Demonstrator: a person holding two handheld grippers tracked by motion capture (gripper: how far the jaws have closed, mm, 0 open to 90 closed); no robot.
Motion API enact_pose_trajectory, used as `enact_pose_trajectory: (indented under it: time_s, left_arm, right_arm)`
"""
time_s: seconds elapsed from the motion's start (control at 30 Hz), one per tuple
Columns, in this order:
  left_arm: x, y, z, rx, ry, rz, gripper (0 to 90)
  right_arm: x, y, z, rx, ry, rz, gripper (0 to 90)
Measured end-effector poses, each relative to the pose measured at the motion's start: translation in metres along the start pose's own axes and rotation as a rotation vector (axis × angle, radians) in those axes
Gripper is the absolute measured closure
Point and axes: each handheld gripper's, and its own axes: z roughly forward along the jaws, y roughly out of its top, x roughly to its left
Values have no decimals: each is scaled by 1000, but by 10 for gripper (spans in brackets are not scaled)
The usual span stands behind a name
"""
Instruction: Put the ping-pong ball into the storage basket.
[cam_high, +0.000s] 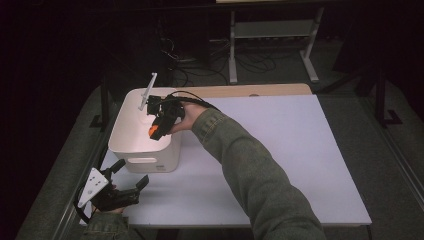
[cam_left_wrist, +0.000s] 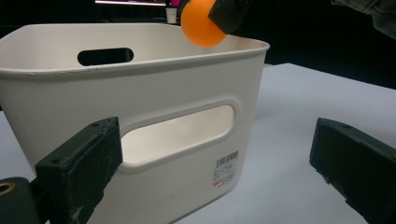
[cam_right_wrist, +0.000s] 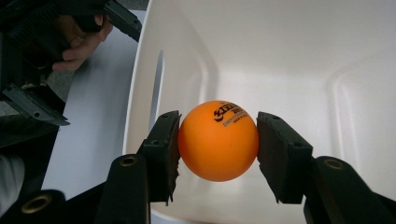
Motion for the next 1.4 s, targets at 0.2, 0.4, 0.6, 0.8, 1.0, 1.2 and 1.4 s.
enact_pose_trajectory:
  time_s: [0.2,0.4,0.6,0.8,1.0,1.2,1.4]
  left_arm:
    - [0,0,0,-2,0,-1,20]
    - [0,0,0,-3,-1,-2,20]
    - [0,0,0,-3,-2,-1,20]
    - [0,0,0,-1,-3,1,20]
    - [0,0,1,0,-4,1,20]
    - [-1,0,0,-1,-1,3,20]
    - [-1,0,0,1,-2,3,20]
  right_arm:
    - [-2,0,6,11,11,5,497]
    - [-3,0,10,19,15,15,497]
    - [-5,0,9,1,7,49,367]
    - [-6,-2,-3,-34,-32,74,187]
    - [-6,-7,-14,-65,-71,90,118]
    - [-5,-16,-24,-69,-147,115,0]
    - [-5,-26,-37,-95,-167,138,0]
